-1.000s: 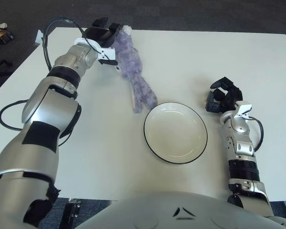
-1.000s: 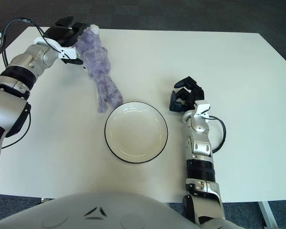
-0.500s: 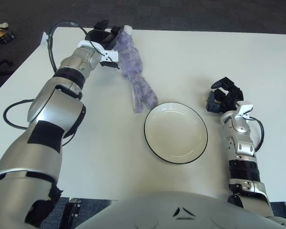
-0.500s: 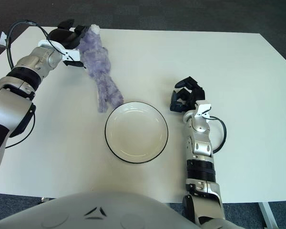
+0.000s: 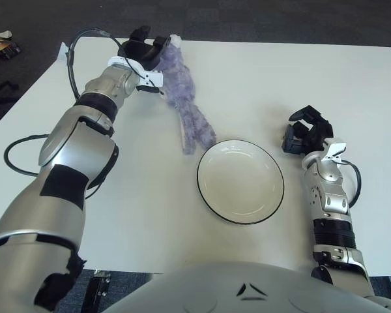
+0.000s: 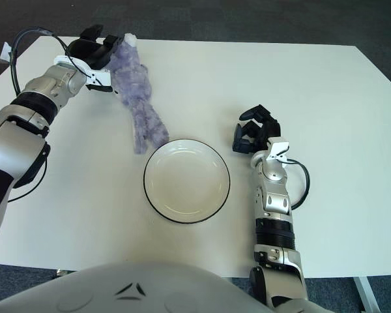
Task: Put the doll into the plate.
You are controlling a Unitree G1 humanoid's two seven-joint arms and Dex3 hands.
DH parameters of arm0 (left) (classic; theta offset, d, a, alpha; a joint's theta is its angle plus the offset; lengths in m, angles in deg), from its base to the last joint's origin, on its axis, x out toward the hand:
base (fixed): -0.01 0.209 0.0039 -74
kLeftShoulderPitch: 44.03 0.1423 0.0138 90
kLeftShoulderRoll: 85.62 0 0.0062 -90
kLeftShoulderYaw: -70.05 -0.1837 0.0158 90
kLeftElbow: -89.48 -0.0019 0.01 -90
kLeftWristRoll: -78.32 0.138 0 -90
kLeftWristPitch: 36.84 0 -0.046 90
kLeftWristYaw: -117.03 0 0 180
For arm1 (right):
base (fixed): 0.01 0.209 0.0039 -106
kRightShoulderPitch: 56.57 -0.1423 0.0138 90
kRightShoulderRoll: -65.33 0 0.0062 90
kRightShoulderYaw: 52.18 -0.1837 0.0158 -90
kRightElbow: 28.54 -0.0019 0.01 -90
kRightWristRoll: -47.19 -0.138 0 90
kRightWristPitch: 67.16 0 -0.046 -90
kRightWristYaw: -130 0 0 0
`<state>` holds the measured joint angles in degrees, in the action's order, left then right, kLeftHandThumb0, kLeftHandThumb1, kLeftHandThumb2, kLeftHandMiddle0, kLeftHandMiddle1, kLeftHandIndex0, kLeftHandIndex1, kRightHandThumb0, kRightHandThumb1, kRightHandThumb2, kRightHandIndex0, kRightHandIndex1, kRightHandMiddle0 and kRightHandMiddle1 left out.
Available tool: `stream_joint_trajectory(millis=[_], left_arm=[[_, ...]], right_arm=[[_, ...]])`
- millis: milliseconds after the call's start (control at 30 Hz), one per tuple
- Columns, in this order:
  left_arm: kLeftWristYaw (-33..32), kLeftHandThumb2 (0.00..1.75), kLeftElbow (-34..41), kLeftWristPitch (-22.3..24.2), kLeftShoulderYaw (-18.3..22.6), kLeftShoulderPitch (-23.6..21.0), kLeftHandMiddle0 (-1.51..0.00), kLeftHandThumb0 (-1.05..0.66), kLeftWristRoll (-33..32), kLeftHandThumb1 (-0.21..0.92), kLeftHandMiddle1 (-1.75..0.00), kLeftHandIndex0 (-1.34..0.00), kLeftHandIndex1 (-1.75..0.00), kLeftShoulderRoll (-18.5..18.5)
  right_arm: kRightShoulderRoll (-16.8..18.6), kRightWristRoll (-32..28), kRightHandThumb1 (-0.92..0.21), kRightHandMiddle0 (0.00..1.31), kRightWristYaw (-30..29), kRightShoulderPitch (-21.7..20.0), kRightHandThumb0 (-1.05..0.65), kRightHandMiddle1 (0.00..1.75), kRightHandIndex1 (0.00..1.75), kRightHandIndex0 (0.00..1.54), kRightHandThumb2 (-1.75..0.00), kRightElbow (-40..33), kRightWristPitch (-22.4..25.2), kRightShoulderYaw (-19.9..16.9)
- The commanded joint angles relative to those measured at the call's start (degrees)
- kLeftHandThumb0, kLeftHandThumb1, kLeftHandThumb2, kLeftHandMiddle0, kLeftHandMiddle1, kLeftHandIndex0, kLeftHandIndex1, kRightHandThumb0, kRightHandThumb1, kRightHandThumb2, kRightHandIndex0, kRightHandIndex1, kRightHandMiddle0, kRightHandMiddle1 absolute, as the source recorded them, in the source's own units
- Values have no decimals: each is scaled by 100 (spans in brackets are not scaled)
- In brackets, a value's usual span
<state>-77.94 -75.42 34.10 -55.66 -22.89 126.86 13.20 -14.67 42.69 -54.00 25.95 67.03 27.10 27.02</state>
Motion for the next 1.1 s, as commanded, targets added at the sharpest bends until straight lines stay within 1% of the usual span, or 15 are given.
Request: stream_joint_trajectory(millis=[0,33,100,133,200,267,333,400,533,633,767,800,867,967,1067], left_arm=[[-138,96,-59,2,-94,-58,-8,-44,105,21,-4,0,-48,33],[-178,97,-66,12,-123,-58,-9,-43,128,21,-5,0,-50,34],[-297,103,-74,22,-178,-50,-11,-34,179,19,-20,0,-62,38],[-328,107,-77,22,-190,-49,-7,-28,189,17,-38,0,-71,39],[-444,113,-79,10,-218,-43,-3,-21,224,15,-62,0,-85,45],[-562,117,-93,6,-246,-28,-1,-17,257,14,-75,0,-96,51],[-692,120,-111,8,-274,-13,-1,-14,284,13,-83,0,-104,61],[-820,124,-122,16,-298,-5,-5,-11,306,12,-93,-3,-115,67],[-1014,126,-139,47,-329,7,-12,-8,334,12,-107,-7,-124,69],[-1237,127,-137,98,-342,22,-22,-7,354,13,-131,-12,-137,62],[-1378,128,-157,192,-315,45,-27,-6,320,15,-144,-16,-147,37],[-1393,108,-162,205,-314,49,-39,16,316,35,-151,-17,-151,33],[-1389,98,-230,310,-285,78,-46,28,282,45,-154,-17,-154,6],[-1400,98,-249,380,-265,80,-51,36,251,49,-159,-17,-157,-15],[-1446,101,-248,409,-257,75,-54,40,237,48,-161,-17,-159,-17]], right_arm=[[42,55,-8,62,-23,329,-1,162,175,79,-155,222,390,34],[41,53,-8,62,-21,334,-1,162,175,79,-155,213,397,35],[35,51,-9,61,-16,341,-1,163,175,79,-155,194,409,40],[34,51,-9,61,-15,343,-1,163,175,79,-155,191,411,41],[30,53,-9,61,-11,355,-1,164,175,79,-155,166,422,47],[25,63,-9,60,-10,364,-1,164,175,79,-155,144,435,56],[20,65,-9,60,-7,369,-1,164,175,79,-155,128,451,63],[19,60,-9,61,-2,373,-1,163,175,79,-155,117,461,65],[22,51,-8,61,0,391,-1,163,175,79,-155,68,493,70],[21,43,-8,62,7,399,-1,162,175,79,-155,43,514,75],[22,21,-8,62,24,407,-1,162,175,79,-155,9,537,78],[23,18,-9,61,26,408,-1,162,175,79,-155,5,539,79],[29,-7,-9,61,46,414,-1,163,175,79,-155,-17,528,78],[38,-28,-9,61,65,423,-1,163,175,79,-155,-73,535,84],[57,-48,-9,61,65,445,-1,162,175,78,-154,-172,576,92]])
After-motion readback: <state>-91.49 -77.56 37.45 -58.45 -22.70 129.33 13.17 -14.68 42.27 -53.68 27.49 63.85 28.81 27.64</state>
